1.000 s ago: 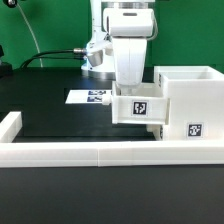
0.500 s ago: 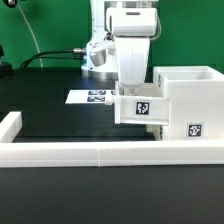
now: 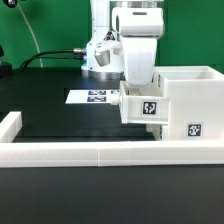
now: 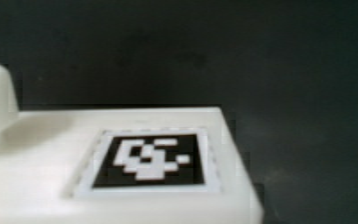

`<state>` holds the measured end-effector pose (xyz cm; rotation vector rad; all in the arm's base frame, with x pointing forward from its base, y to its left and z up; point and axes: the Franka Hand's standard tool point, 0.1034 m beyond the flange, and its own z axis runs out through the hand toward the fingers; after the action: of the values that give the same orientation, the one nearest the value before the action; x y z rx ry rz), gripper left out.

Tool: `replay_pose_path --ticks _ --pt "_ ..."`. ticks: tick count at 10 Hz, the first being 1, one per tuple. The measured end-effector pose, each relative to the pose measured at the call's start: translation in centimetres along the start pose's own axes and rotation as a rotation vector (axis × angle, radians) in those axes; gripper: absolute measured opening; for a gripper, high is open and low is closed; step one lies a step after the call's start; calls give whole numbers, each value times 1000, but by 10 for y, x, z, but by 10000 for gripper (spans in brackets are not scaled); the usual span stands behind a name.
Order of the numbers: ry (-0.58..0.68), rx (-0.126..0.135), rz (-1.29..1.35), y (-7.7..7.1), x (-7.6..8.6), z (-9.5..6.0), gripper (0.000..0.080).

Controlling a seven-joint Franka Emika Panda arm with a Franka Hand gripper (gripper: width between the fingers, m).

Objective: Assemble drawer

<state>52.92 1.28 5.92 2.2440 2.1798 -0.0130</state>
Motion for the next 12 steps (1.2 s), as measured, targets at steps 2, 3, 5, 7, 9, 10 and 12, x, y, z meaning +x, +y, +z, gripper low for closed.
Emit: replay_pose_path --ticks 2,3,5,7,9,10,12 --pt "-1 2 -13 0 1 0 42" --pt "0 1 -11 0 1 0 42" --pt "0 -1 -7 0 3 0 42" --pt "0 -1 -6 0 2 0 50" --pt "1 -2 6 0 4 0 427" --pt "1 -2 9 0 4 -1 427" --pt "-5 0 10 1 4 -10 585"
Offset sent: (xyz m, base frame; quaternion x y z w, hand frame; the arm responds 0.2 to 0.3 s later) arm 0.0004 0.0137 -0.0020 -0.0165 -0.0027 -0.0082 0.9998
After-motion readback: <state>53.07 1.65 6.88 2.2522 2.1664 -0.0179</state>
